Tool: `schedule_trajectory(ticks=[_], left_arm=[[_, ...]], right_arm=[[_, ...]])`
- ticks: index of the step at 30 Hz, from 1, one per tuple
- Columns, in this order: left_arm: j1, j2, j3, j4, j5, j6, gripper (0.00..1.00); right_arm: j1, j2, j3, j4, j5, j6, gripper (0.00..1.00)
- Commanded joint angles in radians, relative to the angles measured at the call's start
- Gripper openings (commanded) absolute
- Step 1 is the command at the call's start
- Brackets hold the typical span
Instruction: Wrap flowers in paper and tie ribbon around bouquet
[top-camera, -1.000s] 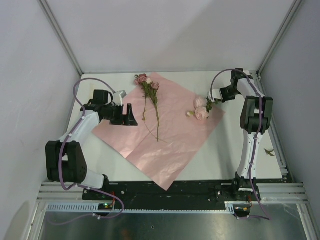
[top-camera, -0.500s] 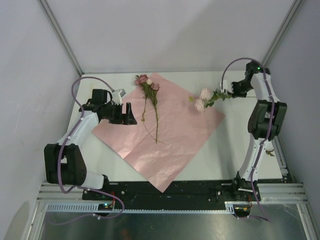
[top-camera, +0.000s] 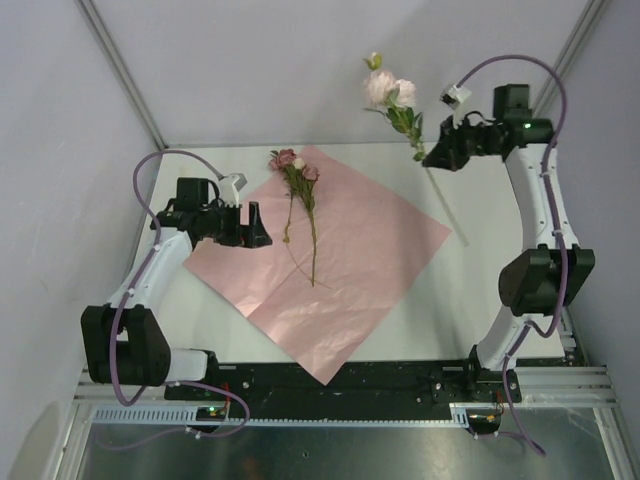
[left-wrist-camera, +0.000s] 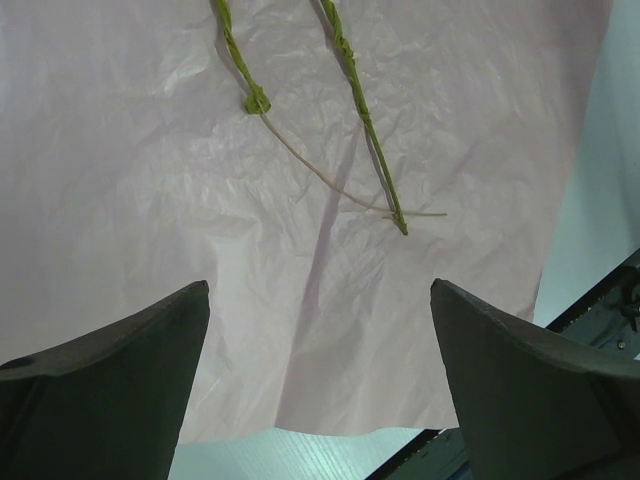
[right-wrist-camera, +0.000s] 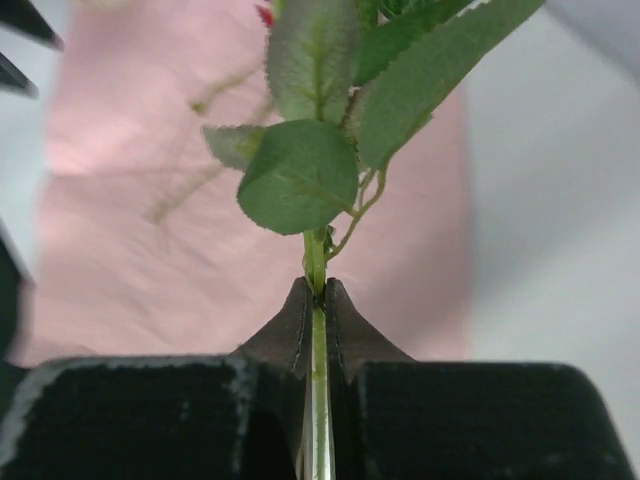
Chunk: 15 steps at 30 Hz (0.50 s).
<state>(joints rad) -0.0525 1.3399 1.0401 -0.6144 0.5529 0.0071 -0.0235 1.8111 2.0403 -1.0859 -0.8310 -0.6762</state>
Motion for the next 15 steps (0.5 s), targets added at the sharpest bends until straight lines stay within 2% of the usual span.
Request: schedule_trajectory(ticks=[1,3,6,10,15], left_arm=[[0.019,-0.038,0.013,0.014,0.004,-0.02,0.97],[0.025,-0.036,0.012,0.015,0.008,-0.026,0.97],[0.029,-0.037,0.007,0.019,0.01,-0.027,0.98],[0.029,-0.037,-0.01,0.029,0.013,-0.026,0.98],[0.029,-0.026,-0.042,0.044,0.014,-0.032,0.98]], right_arm=[[0.108,-0.046,-0.241,0.499,-0.089,0.905,0.0],[0.161,-0.043,-0.346,0.715,-0.046,1.126,0.0],[0.239,0.026,-0.376,0.857,0.019,1.315,0.0],[0.307,0.169,-0.318,0.937,0.115,1.438,0.0],[0.357,0.341,-0.217,0.994,0.203,1.506,0.0]])
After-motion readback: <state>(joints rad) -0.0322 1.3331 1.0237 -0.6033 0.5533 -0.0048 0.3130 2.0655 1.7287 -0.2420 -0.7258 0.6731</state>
